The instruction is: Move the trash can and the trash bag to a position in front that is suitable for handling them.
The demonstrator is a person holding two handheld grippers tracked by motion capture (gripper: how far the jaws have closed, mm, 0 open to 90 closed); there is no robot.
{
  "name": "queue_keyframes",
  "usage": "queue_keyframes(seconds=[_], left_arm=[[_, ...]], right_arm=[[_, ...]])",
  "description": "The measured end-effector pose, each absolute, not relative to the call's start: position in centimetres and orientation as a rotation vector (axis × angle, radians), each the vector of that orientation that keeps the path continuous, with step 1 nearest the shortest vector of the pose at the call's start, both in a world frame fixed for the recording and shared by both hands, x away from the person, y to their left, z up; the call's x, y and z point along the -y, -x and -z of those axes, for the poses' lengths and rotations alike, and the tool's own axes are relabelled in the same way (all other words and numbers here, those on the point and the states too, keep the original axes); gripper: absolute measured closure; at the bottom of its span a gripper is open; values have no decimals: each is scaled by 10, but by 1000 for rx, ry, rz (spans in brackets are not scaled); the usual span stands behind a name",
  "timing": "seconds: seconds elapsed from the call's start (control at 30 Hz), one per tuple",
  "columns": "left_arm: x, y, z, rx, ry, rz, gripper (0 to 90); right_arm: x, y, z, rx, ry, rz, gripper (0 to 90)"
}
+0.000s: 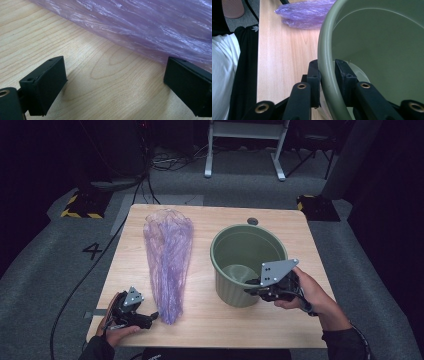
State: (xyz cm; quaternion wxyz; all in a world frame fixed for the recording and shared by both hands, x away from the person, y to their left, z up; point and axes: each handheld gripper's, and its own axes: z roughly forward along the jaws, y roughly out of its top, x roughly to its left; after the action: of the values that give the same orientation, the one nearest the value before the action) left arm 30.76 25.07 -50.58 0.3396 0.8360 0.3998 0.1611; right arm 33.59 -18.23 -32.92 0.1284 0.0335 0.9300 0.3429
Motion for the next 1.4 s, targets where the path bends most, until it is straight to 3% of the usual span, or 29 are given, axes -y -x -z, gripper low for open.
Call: queue_keyframes(seconds=[0.07,0.13,0.23,0.5,0.73,1.17,1.4], left_arm=[[-251,-308,506,-1041,-2176,-419,40],[-251,-308,506,-1042,-2175,-419,40],[-251,-308,506,-1042,-2175,-420,40],[-249,-308,506,-1045,-2176,-413,40],[-249,-308,506,-1037,-2179,-416,40],[-248,-320,505,-1018,-2189,-403,36],[-256,-325,504,-1064,-2107,-375,155]], right_arm=[[188,-332,327,-2671,-120,-1049,640],[197,-329,321,-2605,-149,-1108,496],[223,-321,311,-2482,-237,-1205,376],[276,-319,318,-2399,-400,-1233,307],[288,-324,337,-2403,-468,-1199,242],[296,-361,409,-2438,-643,-1060,203],[294,-370,446,-2453,-706,-1138,203]])
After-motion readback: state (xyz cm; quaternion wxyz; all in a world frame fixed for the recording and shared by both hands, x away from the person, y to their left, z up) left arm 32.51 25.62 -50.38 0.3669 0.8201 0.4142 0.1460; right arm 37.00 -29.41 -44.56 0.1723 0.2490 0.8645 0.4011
